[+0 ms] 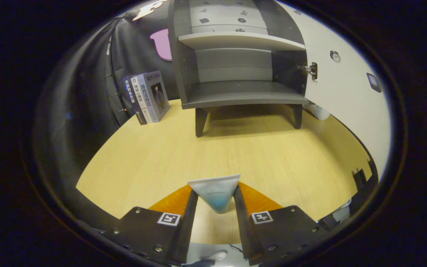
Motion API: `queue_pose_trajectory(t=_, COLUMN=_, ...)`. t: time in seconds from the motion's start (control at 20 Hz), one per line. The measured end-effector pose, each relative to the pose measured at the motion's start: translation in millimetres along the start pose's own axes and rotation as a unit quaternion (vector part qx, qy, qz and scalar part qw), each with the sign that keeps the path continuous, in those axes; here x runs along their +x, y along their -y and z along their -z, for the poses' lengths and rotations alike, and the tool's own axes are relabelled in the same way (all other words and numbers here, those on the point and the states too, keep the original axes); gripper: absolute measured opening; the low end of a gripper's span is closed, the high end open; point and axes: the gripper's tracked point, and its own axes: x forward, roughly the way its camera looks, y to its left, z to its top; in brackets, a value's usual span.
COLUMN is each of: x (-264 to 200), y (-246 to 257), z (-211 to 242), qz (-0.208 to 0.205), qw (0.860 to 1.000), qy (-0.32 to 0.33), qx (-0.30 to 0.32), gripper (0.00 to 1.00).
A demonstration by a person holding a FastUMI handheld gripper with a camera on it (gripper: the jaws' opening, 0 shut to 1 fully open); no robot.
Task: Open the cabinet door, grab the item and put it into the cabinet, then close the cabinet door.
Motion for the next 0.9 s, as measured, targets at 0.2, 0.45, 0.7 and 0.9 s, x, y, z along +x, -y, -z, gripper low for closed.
queue_pose_trajectory(t=0.2, x=-1.3, y=1.0, z=3.8, qz=0.001, qw=1.0, qy=0.002, qx=-0.005, gripper=0.51)
queue_pose_trajectory(t=0.45, x=-8.7, y=1.6, z=-7.6, qz=-0.008, qw=1.0, qy=0.007, qx=-0.003, gripper=0.5)
queue_pose_trajectory(t=0.7, x=-27.1, y=4.3, z=-70.5, qz=-0.016, qw=0.999, qy=0.036, qx=-0.014, gripper=0.5)
queue_pose_trajectory(t=0.9, x=-47.0, y=6.6, z=-150.5, qz=-0.024, qw=0.996, qy=0.079, qx=-0.021, gripper=0.5)
